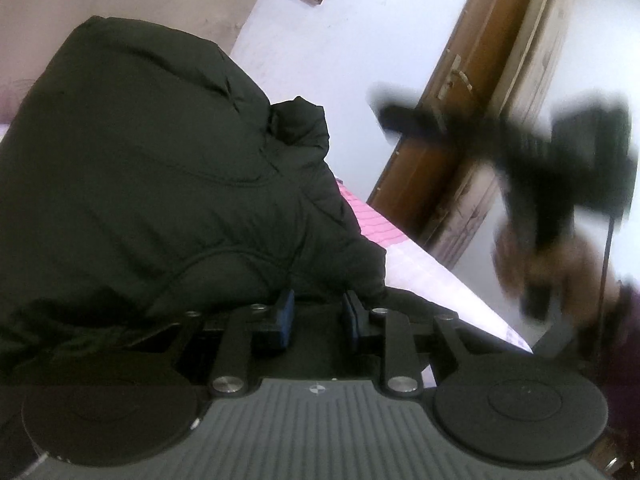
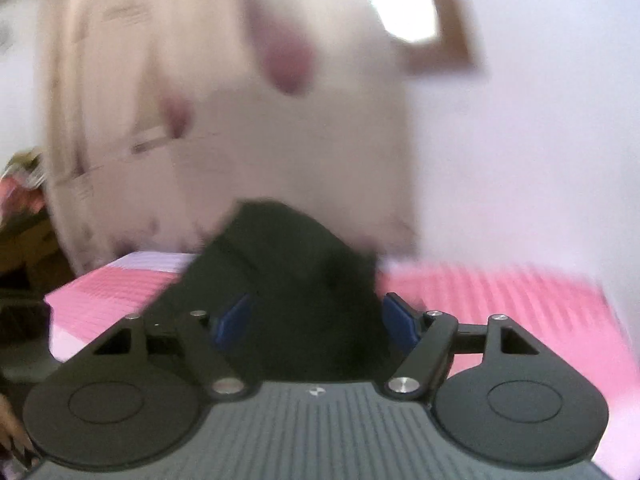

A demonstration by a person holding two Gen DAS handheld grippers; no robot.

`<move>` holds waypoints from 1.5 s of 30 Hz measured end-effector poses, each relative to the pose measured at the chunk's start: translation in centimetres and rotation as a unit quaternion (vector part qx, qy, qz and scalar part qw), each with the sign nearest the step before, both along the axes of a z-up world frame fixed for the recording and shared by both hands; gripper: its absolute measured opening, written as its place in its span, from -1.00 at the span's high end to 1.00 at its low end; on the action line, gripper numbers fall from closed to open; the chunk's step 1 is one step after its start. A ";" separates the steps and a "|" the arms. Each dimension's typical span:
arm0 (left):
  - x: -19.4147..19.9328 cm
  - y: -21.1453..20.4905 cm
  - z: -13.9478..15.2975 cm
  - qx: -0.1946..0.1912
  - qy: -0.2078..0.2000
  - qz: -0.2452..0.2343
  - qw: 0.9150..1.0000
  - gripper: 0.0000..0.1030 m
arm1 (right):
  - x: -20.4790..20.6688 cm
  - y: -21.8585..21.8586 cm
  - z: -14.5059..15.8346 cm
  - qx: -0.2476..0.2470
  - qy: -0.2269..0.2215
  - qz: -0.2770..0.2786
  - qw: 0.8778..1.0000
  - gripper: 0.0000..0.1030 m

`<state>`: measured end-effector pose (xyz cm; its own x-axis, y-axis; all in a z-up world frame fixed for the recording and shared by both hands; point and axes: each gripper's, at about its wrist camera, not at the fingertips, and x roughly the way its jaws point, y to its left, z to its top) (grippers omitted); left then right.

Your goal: Fold large clothes

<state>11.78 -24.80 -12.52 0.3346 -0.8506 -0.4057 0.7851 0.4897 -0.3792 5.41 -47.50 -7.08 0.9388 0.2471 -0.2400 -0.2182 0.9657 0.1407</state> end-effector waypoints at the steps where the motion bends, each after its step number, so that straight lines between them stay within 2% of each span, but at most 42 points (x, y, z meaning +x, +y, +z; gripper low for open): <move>1: 0.0 -0.1 0.0 0.002 -0.002 0.001 1.000 0.40 | 1.5 1.4 1.2 -0.017 -0.005 0.028 0.999 -0.42; 4: -0.1 0.1 0.0 0.001 -0.001 0.005 1.000 0.40 | 6.1 5.6 2.9 -0.088 -0.003 0.091 0.992 -0.33; 7: -0.1 -0.1 0.0 0.002 -0.004 0.009 1.000 0.40 | 10.6 8.7 2.8 -0.142 0.021 0.128 0.981 -0.16; 10: -0.4 0.3 0.0 0.000 -0.001 0.013 1.000 0.40 | 14.0 9.6 1.3 -0.206 0.061 0.113 0.970 -0.11; 11: -0.4 0.4 0.0 -0.002 0.000 0.013 1.000 0.40 | 14.8 9.2 0.7 -0.214 0.074 0.108 0.968 -0.10; 13: -0.5 0.4 -0.2 -0.003 -0.001 0.009 1.000 0.40 | 15.6 7.4 -0.1 -0.191 0.101 0.104 0.971 -0.09; 15: -0.5 0.3 -0.3 -0.004 -0.003 0.006 1.000 0.40 | 15.8 6.0 -0.9 -0.189 0.115 0.092 0.971 -0.09; 17: -0.5 0.3 -0.3 -0.005 -0.003 0.002 1.000 0.40 | 16.0 4.5 -1.9 -0.162 0.126 0.096 0.974 -0.09; 24: -0.2 0.0 -0.3 0.002 -0.007 0.000 1.000 0.42 | 17.4 2.1 -4.5 -0.127 0.134 0.081 0.980 -0.11; 28: 0.0 0.0 0.0 0.004 0.008 0.003 1.000 0.42 | 17.1 0.2 -3.8 -0.073 0.141 0.073 0.985 -0.12; 30: 0.1 0.0 0.0 0.001 0.011 0.005 1.000 0.42 | 15.7 -1.5 -2.9 -0.053 0.133 0.046 0.989 -0.13; 33: 0.1 0.0 0.0 0.000 0.012 0.005 1.000 0.42 | 13.1 -3.0 -2.0 -0.048 0.118 0.029 0.991 -0.15; 37: -0.1 0.0 -0.1 0.000 0.007 0.005 1.000 0.42 | 10.7 -2.9 -3.3 -0.096 0.128 0.020 0.987 -0.14; 39: -0.2 -0.1 -0.2 0.002 0.002 0.004 1.000 0.42 | 10.8 -3.1 -4.7 -0.093 0.146 0.009 0.985 -0.13; 43: -0.4 -0.3 -0.2 0.009 -0.007 0.004 1.000 0.42 | 11.7 -2.8 -6.8 -0.082 0.149 0.005 0.985 -0.15; 45: -0.4 -0.4 -0.1 0.011 -0.006 0.006 1.000 0.42 | 11.8 -3.8 -6.6 -0.048 0.158 0.004 0.986 -0.15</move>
<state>11.40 -25.22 -12.63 0.3490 -0.8373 -0.4209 0.7835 0.5071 -0.3590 17.20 -51.27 -13.69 0.8116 0.2156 -0.5429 -0.1852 0.9764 0.1108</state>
